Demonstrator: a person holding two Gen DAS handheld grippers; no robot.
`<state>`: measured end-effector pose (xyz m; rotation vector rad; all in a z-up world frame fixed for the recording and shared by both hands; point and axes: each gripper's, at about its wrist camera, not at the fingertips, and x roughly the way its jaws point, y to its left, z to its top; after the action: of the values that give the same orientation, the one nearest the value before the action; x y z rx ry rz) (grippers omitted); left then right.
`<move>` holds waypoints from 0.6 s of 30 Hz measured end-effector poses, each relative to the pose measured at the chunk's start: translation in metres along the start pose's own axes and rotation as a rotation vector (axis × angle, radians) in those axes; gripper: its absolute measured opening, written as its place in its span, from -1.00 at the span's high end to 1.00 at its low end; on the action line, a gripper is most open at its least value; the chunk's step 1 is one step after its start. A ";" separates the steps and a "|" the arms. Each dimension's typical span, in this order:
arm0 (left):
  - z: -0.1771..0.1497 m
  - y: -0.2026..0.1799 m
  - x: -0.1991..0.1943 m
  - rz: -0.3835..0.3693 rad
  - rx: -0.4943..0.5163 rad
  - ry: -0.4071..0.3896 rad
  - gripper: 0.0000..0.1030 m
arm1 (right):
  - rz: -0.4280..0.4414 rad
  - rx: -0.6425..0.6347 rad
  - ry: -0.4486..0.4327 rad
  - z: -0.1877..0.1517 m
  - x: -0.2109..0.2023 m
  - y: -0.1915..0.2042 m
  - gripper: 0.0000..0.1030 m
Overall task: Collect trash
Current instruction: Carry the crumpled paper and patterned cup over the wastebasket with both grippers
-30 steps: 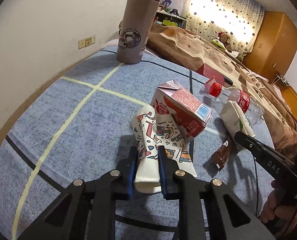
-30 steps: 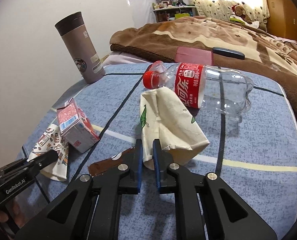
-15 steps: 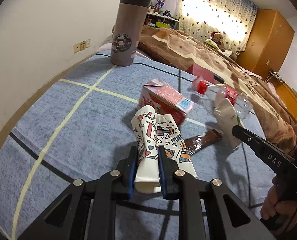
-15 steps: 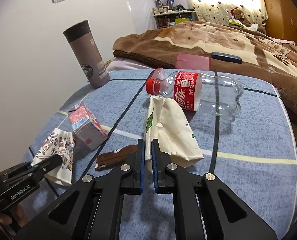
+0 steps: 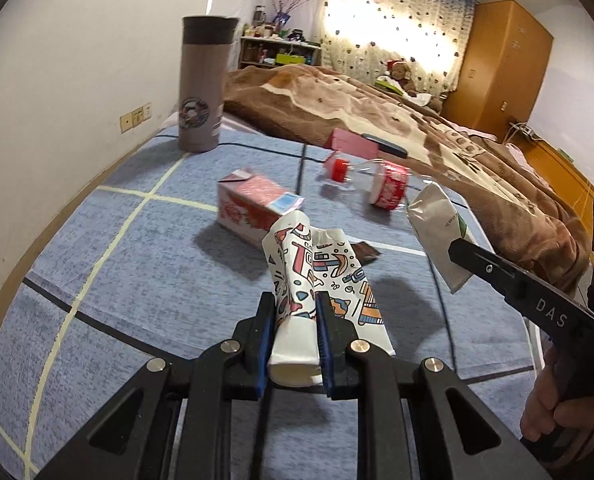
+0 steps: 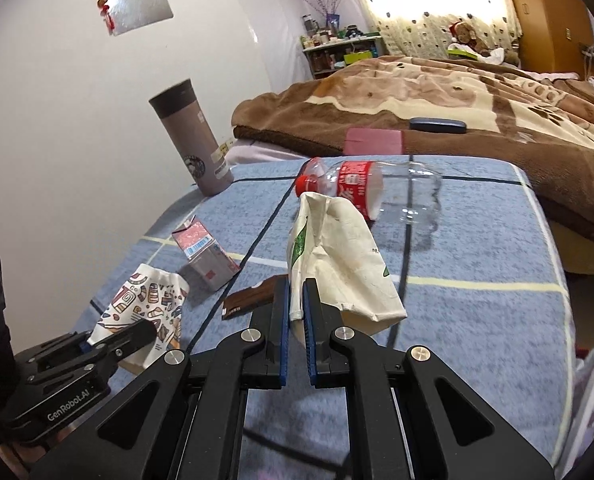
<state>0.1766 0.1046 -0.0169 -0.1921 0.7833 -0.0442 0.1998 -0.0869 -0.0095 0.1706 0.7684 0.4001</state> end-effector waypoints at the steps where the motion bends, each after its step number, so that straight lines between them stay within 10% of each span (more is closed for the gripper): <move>1: 0.000 -0.004 -0.001 -0.004 0.007 0.001 0.59 | -0.001 0.006 -0.004 -0.001 -0.004 -0.001 0.87; 18: -0.008 -0.083 -0.014 -0.099 0.135 -0.019 0.59 | -0.061 0.106 -0.103 -0.016 -0.064 -0.041 0.87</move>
<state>0.1634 0.0235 0.0030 -0.1026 0.7487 -0.1883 0.1589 -0.1507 0.0074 0.2642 0.6918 0.2904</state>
